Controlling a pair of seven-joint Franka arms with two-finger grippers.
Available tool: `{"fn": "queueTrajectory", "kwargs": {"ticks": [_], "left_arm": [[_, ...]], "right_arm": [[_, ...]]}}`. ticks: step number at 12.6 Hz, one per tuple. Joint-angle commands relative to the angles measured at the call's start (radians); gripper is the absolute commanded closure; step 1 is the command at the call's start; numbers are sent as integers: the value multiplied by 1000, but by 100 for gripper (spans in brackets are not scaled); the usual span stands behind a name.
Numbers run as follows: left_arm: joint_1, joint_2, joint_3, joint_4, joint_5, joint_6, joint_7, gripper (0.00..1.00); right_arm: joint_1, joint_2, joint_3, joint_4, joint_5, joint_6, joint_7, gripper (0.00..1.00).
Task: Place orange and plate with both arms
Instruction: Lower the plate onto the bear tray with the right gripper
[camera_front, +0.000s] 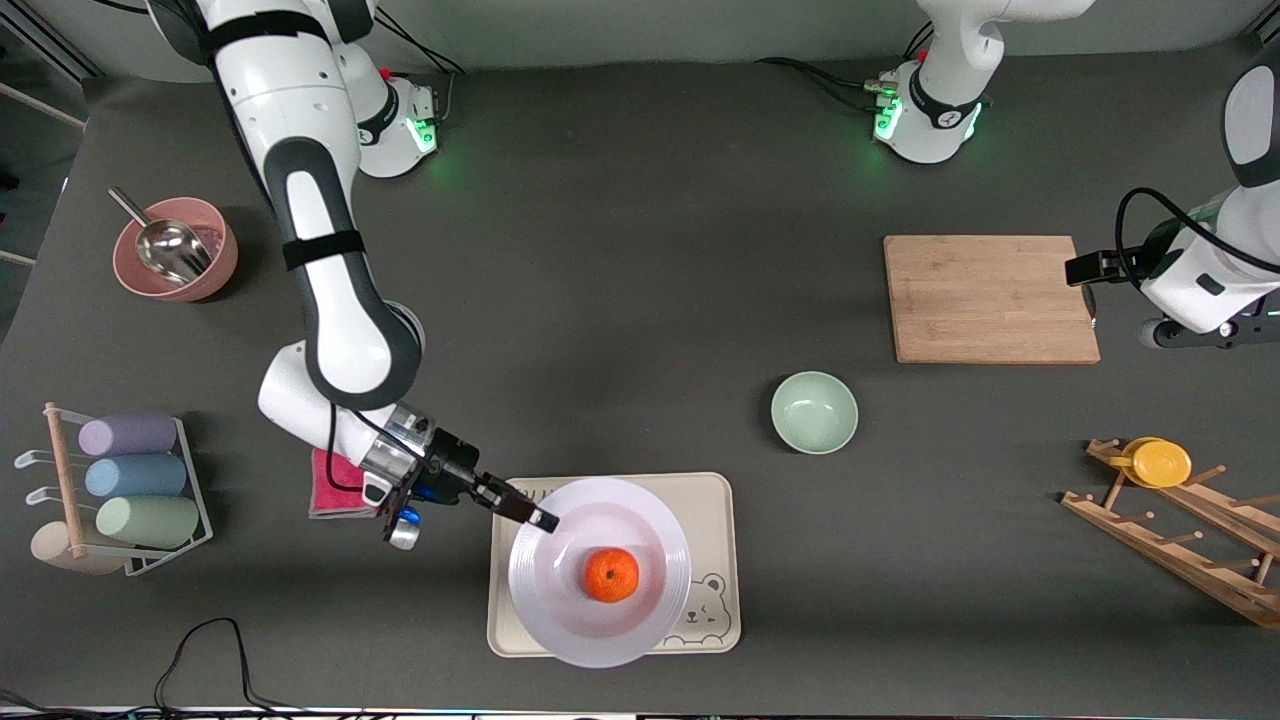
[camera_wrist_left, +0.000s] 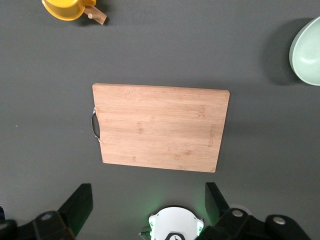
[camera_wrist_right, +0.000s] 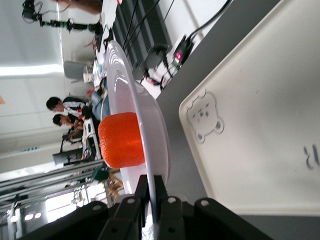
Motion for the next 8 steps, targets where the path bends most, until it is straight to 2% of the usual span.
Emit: {"fn": "queueTrajectory", "kwargs": {"ticks": [1, 4, 6, 8], "left_arm": [[-13, 9, 5, 16, 12, -6, -11, 0], [-12, 8, 5, 15, 12, -6, -9, 0], [-13, 8, 5, 15, 12, -6, -9, 0], [-13, 9, 5, 15, 12, -6, -9, 0]], "right_arm": [[4, 135, -6, 154, 12, 57, 45, 100], [2, 202, -6, 186, -71, 58, 70, 100], [2, 259, -6, 232, -73, 58, 76, 100], [1, 270, -4, 237, -71, 58, 76, 100]]}}
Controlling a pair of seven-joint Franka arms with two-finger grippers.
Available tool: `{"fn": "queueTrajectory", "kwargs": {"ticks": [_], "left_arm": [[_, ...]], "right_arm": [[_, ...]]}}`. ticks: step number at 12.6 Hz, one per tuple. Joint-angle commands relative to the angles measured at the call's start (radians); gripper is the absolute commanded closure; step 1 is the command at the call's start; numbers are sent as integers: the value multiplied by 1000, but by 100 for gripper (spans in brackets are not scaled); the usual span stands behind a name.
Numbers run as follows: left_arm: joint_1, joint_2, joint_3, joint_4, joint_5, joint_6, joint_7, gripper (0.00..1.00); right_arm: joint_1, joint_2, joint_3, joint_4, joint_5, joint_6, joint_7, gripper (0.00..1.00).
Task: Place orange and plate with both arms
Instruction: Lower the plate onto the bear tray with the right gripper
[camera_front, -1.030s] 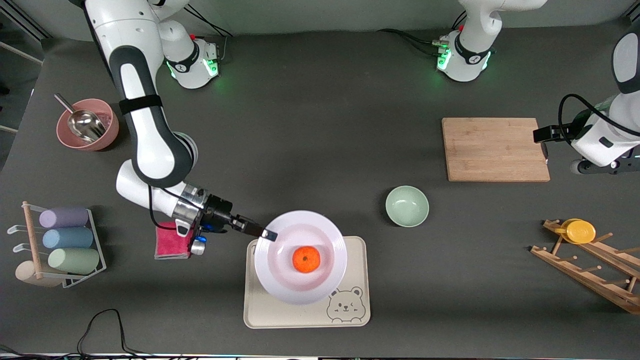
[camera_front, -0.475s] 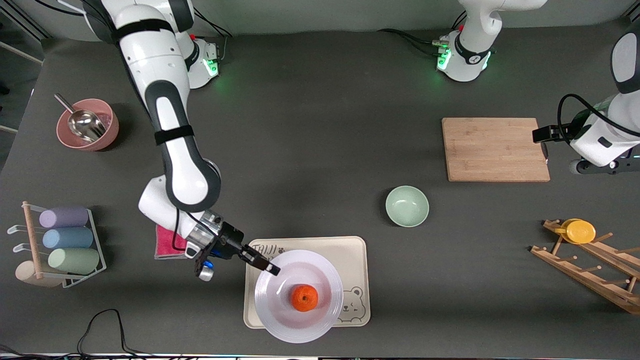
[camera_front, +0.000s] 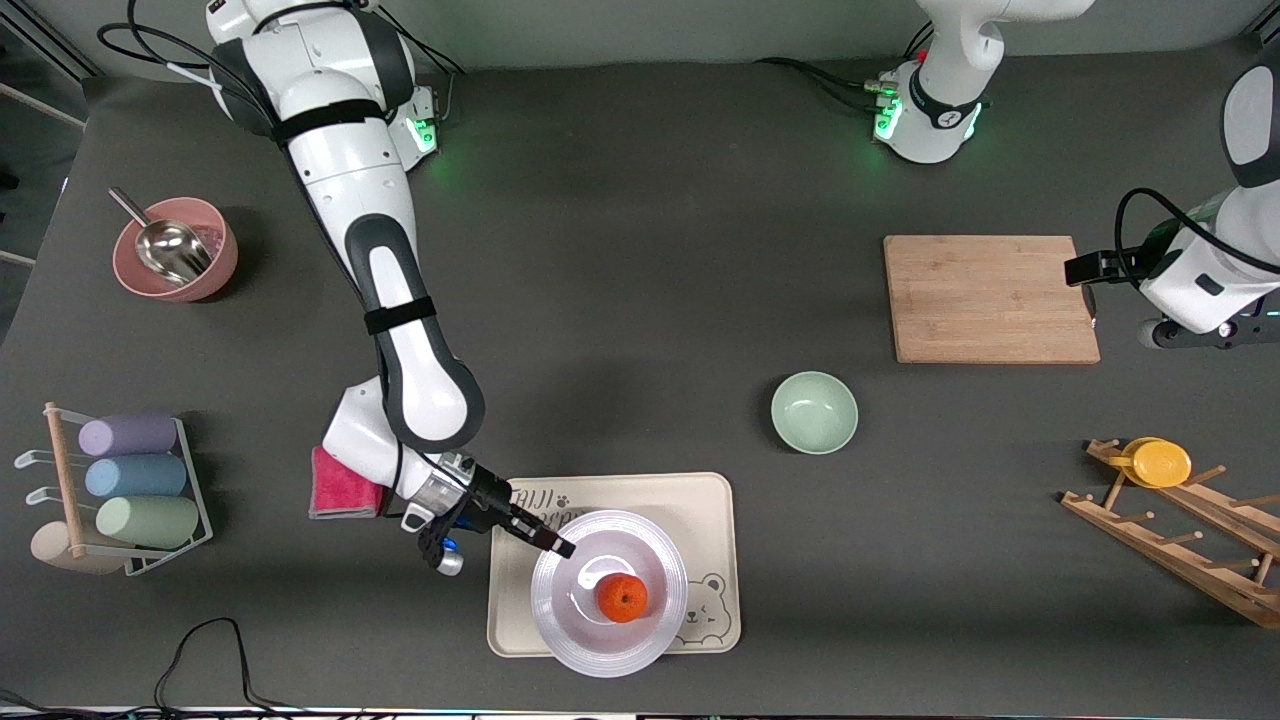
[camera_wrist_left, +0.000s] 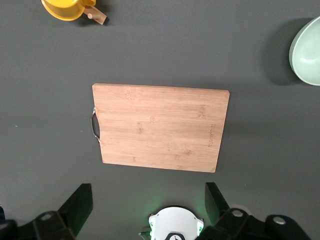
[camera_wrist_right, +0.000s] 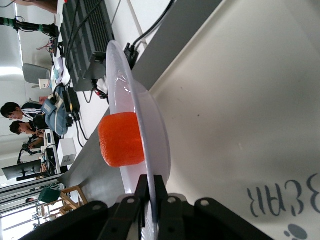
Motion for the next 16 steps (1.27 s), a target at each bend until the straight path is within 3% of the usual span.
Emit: {"fn": "queueTrajectory", "kwargs": {"ticks": [1, 9, 11, 13, 14, 15, 16], "left_arm": [[-13, 9, 6, 14, 12, -5, -9, 0], [-13, 10, 6, 14, 12, -11, -9, 0], [-13, 10, 6, 14, 12, -11, -9, 0], [-13, 10, 6, 14, 12, -6, -9, 0], [-13, 10, 6, 14, 12, -6, -9, 0], [-15, 10, 6, 14, 12, -5, -9, 0], [-15, 12, 6, 16, 12, -3, -9, 0]], "right_arm": [[0, 39, -4, 64, -13, 15, 46, 100], [-3, 58, -1, 55, -7, 15, 46, 100], [-2, 59, 0, 53, -9, 15, 35, 72], [4, 59, 2, 53, -9, 15, 35, 34], [4, 59, 0, 55, -10, 15, 37, 11], [4, 56, 0, 55, -13, 15, 41, 0], [4, 53, -1, 55, -19, 15, 40, 0]]}}
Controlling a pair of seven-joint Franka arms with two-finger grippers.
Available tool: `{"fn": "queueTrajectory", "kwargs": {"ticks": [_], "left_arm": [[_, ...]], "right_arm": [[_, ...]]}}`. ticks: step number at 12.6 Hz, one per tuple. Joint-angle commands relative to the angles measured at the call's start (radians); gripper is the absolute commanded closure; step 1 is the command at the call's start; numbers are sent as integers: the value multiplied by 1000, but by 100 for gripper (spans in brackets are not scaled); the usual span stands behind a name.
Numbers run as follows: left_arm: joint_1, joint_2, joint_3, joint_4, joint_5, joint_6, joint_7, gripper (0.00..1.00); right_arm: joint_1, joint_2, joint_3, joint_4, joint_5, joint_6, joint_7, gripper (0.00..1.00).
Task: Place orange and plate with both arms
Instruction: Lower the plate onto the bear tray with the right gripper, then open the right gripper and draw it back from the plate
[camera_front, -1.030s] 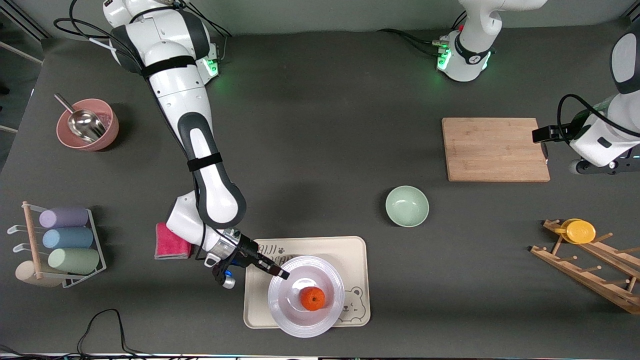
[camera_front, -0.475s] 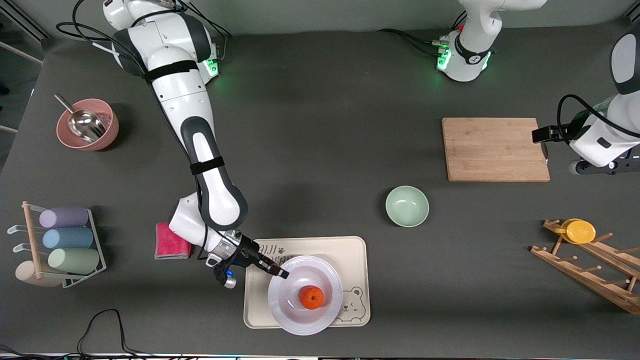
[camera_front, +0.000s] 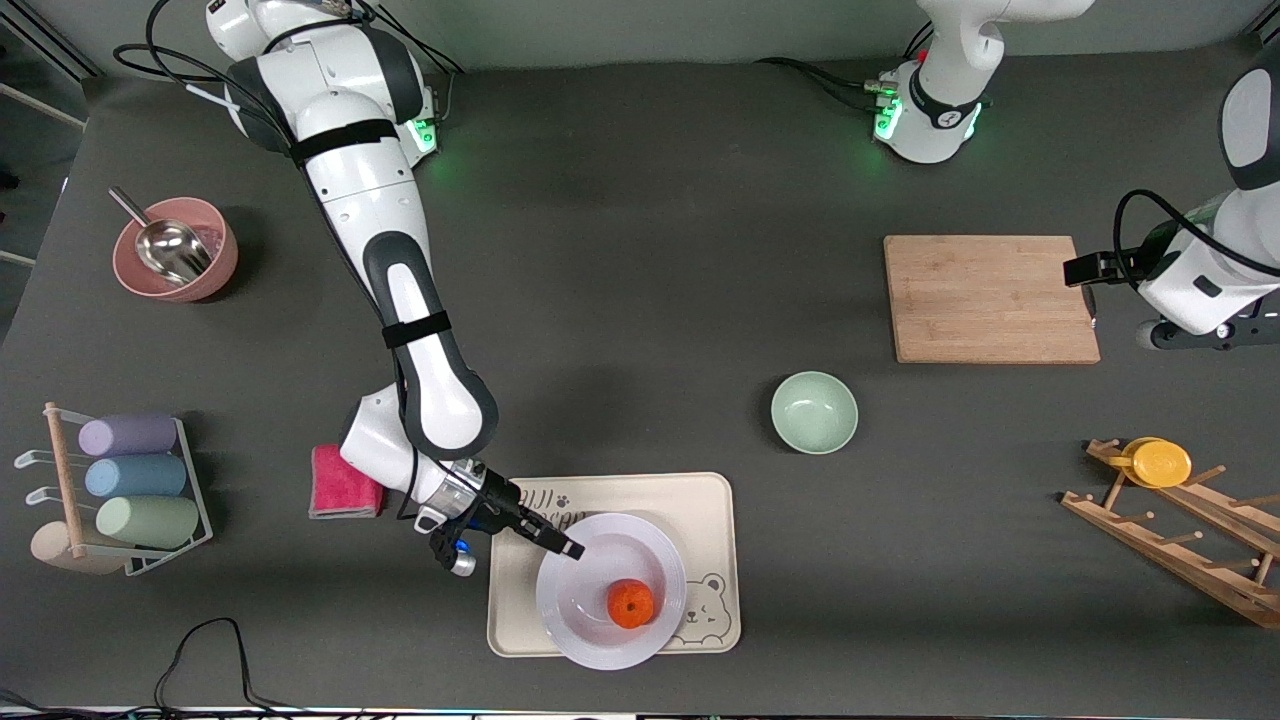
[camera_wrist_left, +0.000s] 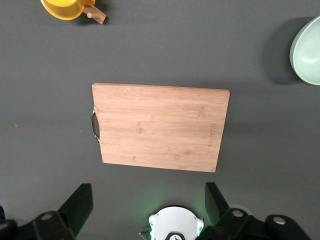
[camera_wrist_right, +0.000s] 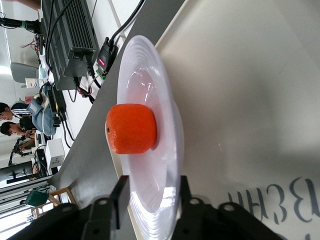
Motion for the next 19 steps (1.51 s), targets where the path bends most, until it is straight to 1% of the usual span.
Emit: {"fn": "queueTrajectory", "kwargs": {"ticks": [1, 3, 5, 6, 9, 10, 11, 14, 15, 16, 17, 18, 19], "left_arm": [[-14, 9, 6, 16, 12, -2, -9, 0], [-16, 9, 6, 14, 12, -4, -9, 0], [-15, 9, 6, 14, 12, -4, -9, 0], [-14, 9, 6, 14, 12, -5, -9, 0], [-13, 9, 6, 14, 12, -6, -9, 0], [-11, 9, 6, 14, 12, -7, -9, 0], [-10, 9, 6, 14, 12, -7, -9, 0], [-10, 9, 6, 14, 12, -10, -9, 0], [-10, 9, 6, 14, 12, -10, -8, 0], [-10, 9, 6, 14, 12, -10, -9, 0], [-10, 9, 6, 14, 12, -10, -8, 0], [-10, 9, 8, 14, 12, -10, -9, 0], [-10, 9, 6, 14, 12, -10, -9, 0]], "right_arm": [[6, 5, -3, 26, -33, 14, 26, 0], [6, -4, -5, 17, -136, 14, 35, 0], [6, -39, -7, -20, -187, 11, 37, 0], [6, -55, -8, -35, -232, 8, 43, 0], [-2, -87, -10, -40, -409, -20, 109, 0], [-5, -104, -13, -42, -463, -64, 110, 0], [-5, -130, -45, -49, -511, -127, 126, 0], [4, -216, -178, -57, -634, -441, 156, 0], [11, -240, -215, -57, -696, -525, 155, 0], [12, -269, -236, -57, -782, -599, 158, 0], [12, -302, -241, -60, -863, -659, 162, 0], [11, -347, -256, -81, -932, -702, 161, 0], [12, -397, -272, -116, -977, -718, 159, 0]]}}
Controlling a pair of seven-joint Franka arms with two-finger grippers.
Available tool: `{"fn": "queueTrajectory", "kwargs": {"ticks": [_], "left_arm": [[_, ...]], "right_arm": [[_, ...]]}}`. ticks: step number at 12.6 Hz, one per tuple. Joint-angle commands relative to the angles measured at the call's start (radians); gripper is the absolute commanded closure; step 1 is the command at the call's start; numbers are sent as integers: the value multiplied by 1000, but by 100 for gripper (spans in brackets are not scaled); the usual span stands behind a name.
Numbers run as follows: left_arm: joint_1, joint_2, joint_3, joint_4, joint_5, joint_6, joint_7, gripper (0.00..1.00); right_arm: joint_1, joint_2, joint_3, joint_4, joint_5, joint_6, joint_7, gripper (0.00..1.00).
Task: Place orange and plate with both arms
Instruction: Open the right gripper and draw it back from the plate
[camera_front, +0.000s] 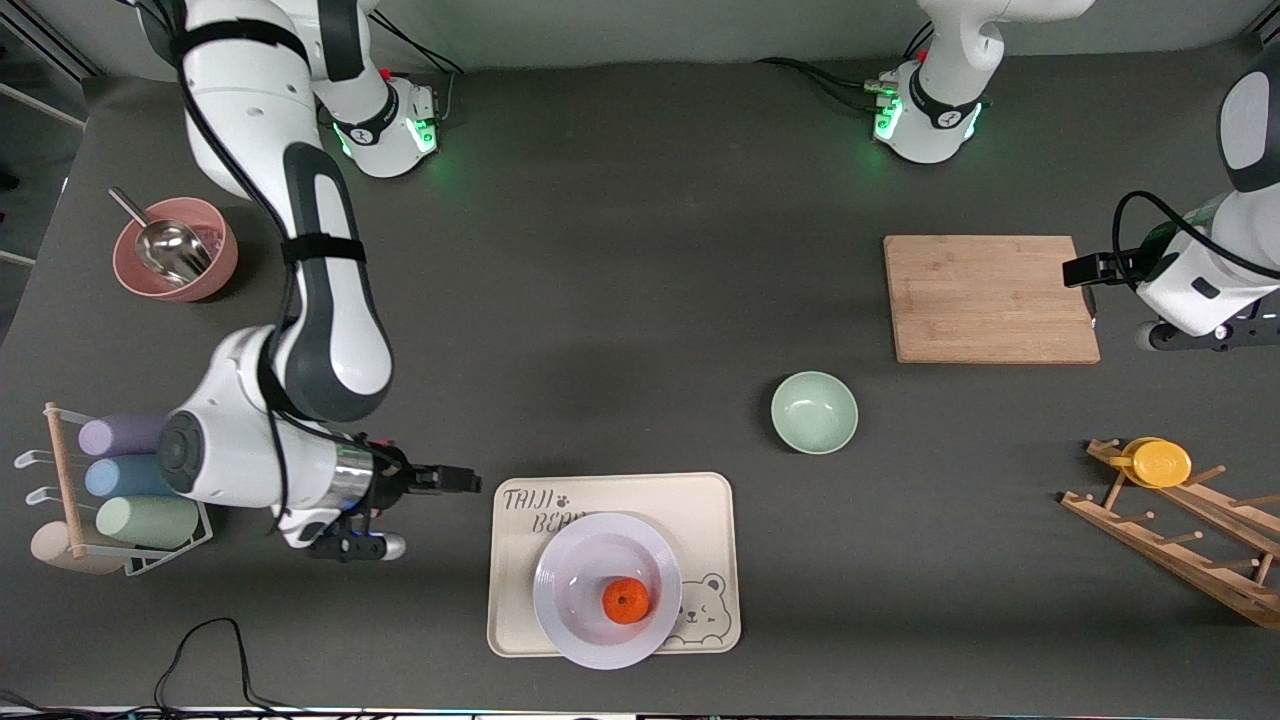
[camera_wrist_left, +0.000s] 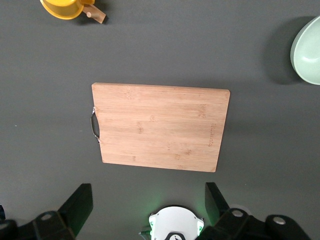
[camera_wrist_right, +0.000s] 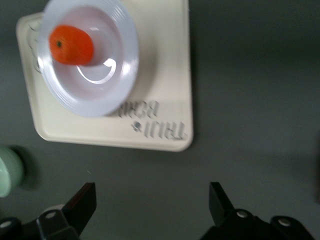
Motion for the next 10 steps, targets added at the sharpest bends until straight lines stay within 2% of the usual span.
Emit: {"fn": "queueTrajectory", "kwargs": {"ticks": [1, 3, 6, 8, 10], "left_arm": [[-11, 5, 5, 14, 12, -9, -9, 0], [-12, 5, 5, 14, 12, -9, -9, 0], [-14, 4, 5, 14, 12, -9, -9, 0], [-15, 4, 5, 14, 12, -9, -12, 0], [-15, -2, 5, 16, 12, -10, -11, 0]], "right_arm": [[21, -167, -30, -142, -156, -33, 18, 0], [20, -273, -40, -227, -278, -33, 18, 0], [23, -379, -50, -310, -420, -51, 39, 0], [21, -414, -51, -307, -463, -105, 98, 0], [21, -450, -86, -306, -497, -137, 104, 0]]}}
